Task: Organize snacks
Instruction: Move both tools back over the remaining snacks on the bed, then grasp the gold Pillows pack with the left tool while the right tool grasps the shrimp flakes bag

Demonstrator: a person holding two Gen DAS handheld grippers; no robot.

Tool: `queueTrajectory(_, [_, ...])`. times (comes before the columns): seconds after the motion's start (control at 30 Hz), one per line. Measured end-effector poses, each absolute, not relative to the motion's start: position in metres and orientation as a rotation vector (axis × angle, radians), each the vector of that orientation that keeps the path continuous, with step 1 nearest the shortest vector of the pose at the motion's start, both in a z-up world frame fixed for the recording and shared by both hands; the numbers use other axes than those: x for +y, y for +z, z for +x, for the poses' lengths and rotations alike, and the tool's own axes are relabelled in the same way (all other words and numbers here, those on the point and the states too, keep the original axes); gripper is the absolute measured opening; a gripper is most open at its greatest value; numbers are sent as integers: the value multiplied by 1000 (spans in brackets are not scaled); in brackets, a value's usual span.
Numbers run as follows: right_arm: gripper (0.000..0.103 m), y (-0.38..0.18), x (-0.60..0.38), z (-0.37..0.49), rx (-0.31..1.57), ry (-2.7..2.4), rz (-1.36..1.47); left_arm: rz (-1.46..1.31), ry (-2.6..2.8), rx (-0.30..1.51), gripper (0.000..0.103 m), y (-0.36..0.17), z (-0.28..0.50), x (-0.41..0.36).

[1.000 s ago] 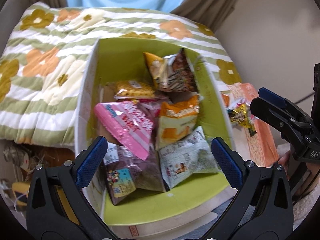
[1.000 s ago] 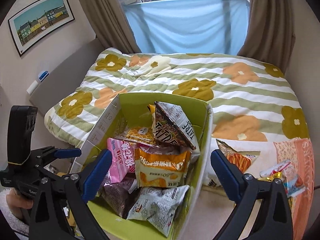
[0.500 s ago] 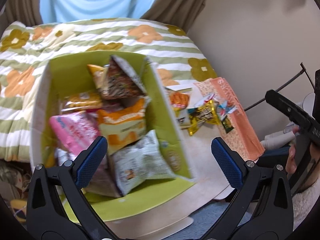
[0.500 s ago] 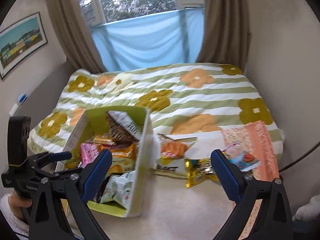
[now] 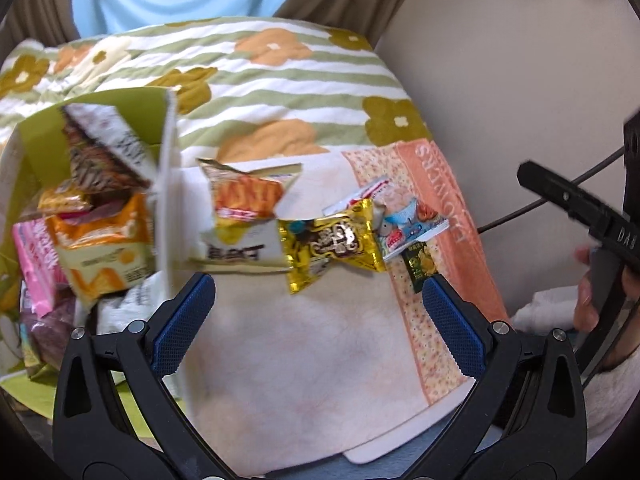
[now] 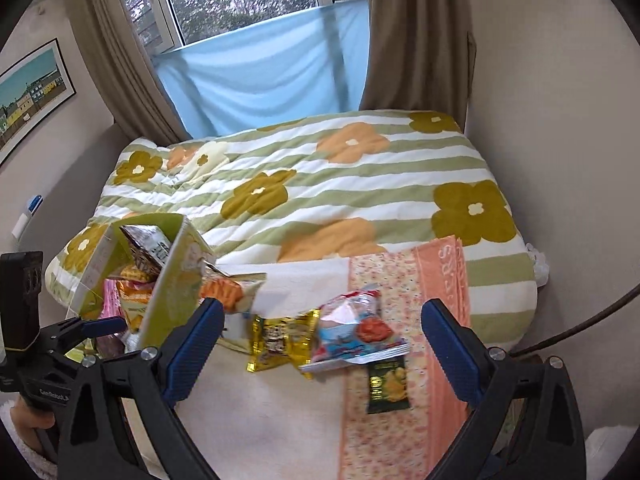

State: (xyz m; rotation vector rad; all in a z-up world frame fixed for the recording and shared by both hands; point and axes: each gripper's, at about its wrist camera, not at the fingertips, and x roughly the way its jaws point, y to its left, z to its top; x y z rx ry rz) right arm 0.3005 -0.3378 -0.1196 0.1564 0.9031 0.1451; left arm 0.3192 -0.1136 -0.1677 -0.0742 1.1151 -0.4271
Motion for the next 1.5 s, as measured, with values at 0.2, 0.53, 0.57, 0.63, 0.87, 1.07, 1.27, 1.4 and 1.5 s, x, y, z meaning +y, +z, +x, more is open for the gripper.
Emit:
queueTrajectory(0.2, [98, -154, -377, 325, 992, 229, 170, 146, -402, 1130, 103, -187, 327, -159])
queueTrajectory(0.53, [98, -211, -385, 350, 1122, 316, 189, 456, -587, 1221, 90, -233, 365, -209])
queueTrajectory(0.57, [98, -216, -383, 352, 1134, 321, 184, 484, -603, 1234, 86, -238, 368, -214])
queueTrajectory(0.63, [98, -225, -379, 358, 1159, 332, 171, 561, -641, 1255, 86, -250, 373, -222])
queueTrajectory(0.87, [98, -260, -361, 376, 1243, 358, 109, 668, -732, 1306, 85, -285, 391, -236])
queueTrajectory(1.07, [98, -276, -358, 388, 1277, 367, 136, 703, -784, 1327, 66, -301, 400, -239])
queueTrajectory(1.27, [98, -287, -354, 393, 1315, 358, 114, 681, -812, 1332, 59, -306, 406, -235])
queueTrajectory(1.4, [98, -288, -357, 394, 1322, 359, 130, 654, -815, 1332, 57, -305, 408, -232])
queueTrajectory(1.5, [98, -289, -358, 397, 1326, 355, 119, 625, -813, 1342, 56, -303, 408, -231])
